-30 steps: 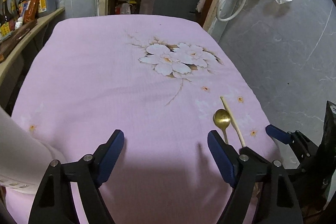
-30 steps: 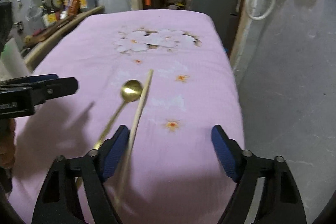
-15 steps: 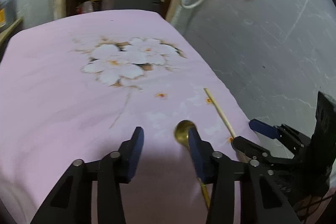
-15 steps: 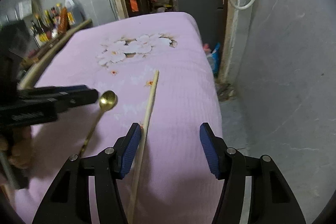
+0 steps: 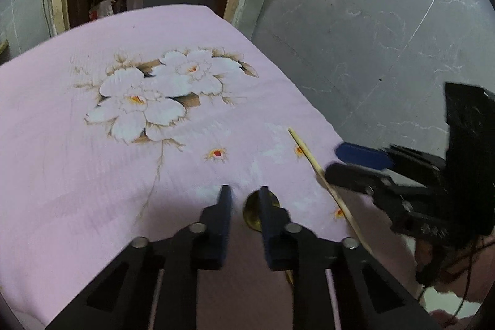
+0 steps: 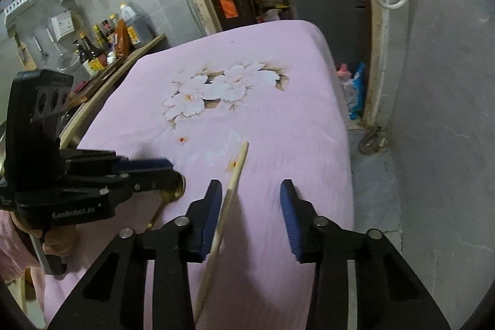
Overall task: Organize utensils
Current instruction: 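Grasp the gold spoon with the left tool while the right tool grasps the chopstick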
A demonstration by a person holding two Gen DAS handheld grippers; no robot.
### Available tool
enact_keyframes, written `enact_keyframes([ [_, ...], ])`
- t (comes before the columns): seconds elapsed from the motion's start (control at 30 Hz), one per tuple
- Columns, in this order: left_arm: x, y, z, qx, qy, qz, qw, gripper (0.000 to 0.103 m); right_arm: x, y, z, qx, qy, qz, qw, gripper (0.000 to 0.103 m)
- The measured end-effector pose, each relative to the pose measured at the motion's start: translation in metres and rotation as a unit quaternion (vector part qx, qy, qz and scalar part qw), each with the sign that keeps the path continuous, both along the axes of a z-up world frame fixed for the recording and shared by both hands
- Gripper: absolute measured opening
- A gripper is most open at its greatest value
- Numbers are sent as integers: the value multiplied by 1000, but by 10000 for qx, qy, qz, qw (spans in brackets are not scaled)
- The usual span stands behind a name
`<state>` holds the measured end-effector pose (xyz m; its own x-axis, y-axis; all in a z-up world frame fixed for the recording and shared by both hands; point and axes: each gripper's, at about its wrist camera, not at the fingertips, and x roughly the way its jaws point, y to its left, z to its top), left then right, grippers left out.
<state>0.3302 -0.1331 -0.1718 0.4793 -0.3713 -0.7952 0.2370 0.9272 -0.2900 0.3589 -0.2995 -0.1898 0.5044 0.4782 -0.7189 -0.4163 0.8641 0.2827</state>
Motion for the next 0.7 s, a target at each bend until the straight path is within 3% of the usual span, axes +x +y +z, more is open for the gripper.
enact_keyframes([
  [0.3, 8, 0, -2, -117, 221, -182, 9995, 11, 29, 27, 4, -406, 422, 518, 9969, 22],
  [0.43, 10, 0, -2, -94, 267, -236, 9993, 11, 36, 38, 2, -536, 666, 547, 9948, 9],
  [0.6, 7, -4, 2, 60, 199, -225, 9995, 4, 31, 31, 2, -30, 818, 305, 9962, 5],
  [0.7, 1, 0, 10, -9, 118, -130, 9998, 3, 19, 20, 16, 489, 616, 74, 9969, 4],
])
